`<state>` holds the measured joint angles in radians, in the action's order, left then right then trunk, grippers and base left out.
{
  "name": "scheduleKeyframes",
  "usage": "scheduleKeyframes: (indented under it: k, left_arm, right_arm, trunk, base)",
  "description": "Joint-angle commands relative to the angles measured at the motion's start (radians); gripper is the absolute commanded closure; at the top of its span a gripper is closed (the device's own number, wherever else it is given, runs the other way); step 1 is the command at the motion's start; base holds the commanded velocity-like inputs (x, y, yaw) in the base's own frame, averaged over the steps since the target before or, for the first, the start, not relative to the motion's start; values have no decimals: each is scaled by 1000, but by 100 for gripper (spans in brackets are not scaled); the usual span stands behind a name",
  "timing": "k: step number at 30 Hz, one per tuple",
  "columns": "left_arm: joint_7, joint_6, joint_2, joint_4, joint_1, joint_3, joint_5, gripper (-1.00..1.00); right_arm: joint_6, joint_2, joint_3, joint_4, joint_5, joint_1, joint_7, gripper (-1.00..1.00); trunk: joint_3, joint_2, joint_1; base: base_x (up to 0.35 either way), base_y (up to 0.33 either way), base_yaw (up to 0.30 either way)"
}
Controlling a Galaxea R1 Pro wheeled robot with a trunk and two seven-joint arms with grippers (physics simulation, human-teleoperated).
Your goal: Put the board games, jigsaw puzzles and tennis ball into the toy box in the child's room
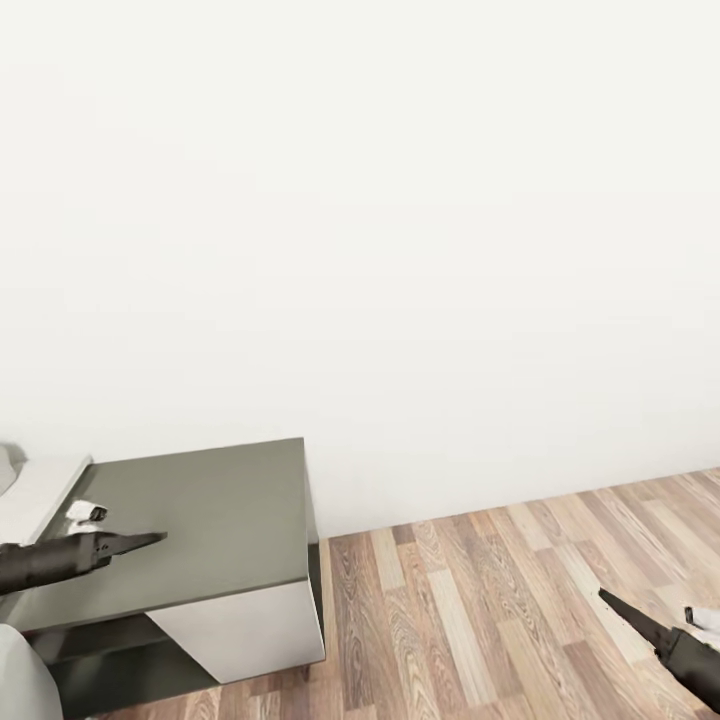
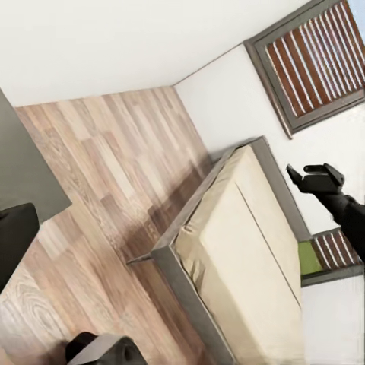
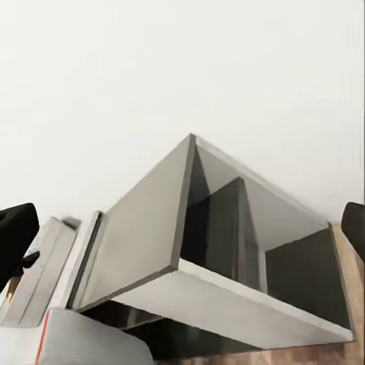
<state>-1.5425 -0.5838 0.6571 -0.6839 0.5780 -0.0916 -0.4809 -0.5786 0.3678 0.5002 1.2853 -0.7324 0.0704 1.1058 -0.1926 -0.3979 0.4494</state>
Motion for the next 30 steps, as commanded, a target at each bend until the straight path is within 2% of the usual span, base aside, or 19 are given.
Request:
scheduleKeyframes:
  k: [1, 3, 4, 7, 8, 12, 14, 15, 19, 20, 23, 25, 26, 30]
  left_arm:
    - [11, -10, -12, 2, 2, -16, 9, -100]
    - [40, -10, -38, 6, 2, -30, 40, -100]
    - [65, -8, -60, 9, -2, -39, 74, -100]
    - [91, 9, -81, 12, -16, -47, 121, -100]
    - [103, 27, -90, 14, -30, -50, 144, -100]
    - [121, 51, -98, 18, -50, -53, 164, -100]
    - [145, 62, -105, 27, -66, -55, 171, -100]
    - [176, 71, -113, 40, -82, -55, 177, -100]
    - [258, 97, -129, 72, -108, -55, 184, -100]
    - [304, 120, -139, 94, -119, -56, 184, -100]
    - [380, 159, -158, 139, -133, -57, 185, -100]
    - [433, 187, -173, 177, -139, -57, 185, -100]
    - [491, 218, -192, 226, -144, -57, 187, -100]
    - [596, 283, -229, 320, -148, -57, 188, -100]
  right_arm:
    - [-8, 0, -21, 1, -6, 0, -30, -100]
    - [-5, 0, -63, 0, 1, 0, -87, -100]
    - [7, -2, -106, -2, 16, 0, -146, -100]
    - [40, -4, -165, -12, 45, 0, -226, -100]
    - [63, -5, -197, -24, 66, 0, -270, -100]
    - [93, -7, -236, -51, 97, 0, -323, -100]
    - [112, -14, -260, -82, 120, 0, -352, -100]
    - [131, -25, -279, -118, 142, 0, -375, -100]
    - [174, -53, -302, -199, 188, 0, -417, -100]
    - [198, -69, -308, -241, 213, 0, -439, -100]
    - [238, -95, -314, -301, 254, 0, -475, -100]
    - [267, -111, -316, -341, 284, 0, -499, -100]
    - [299, -127, -316, -384, 316, 0, -524, -100]
    - [355, -155, -318, -457, 369, 0, -562, -100]
  trunk:
    - [0, -2, 1]
    - [3, -2, 1]
    - [5, -2, 1]
    - [10, -2, 1]
    - [12, -2, 1]
    - [18, -2, 1]
    - [22, -2, 1]
    - [23, -2, 1]
    - [29, -2, 1]
    - [30, -2, 1]
    - [32, -2, 1]
    - [33, -2, 1]
    - [33, -2, 1]
    - [34, -2, 1]
  base:
    - [0, 0, 0]
    - [0, 0, 0]
    - [0, 0, 0]
    - [0, 0, 0]
    - [0, 0, 0]
    - [0, 0, 0]
    - [0, 0, 0]
    - [0, 0, 0]
    - [0, 0, 0]
    - [0, 0, 0]
    - [0, 0, 0]
    - [0, 0, 0]
    - [0, 0, 0]
    - [0, 0, 0]
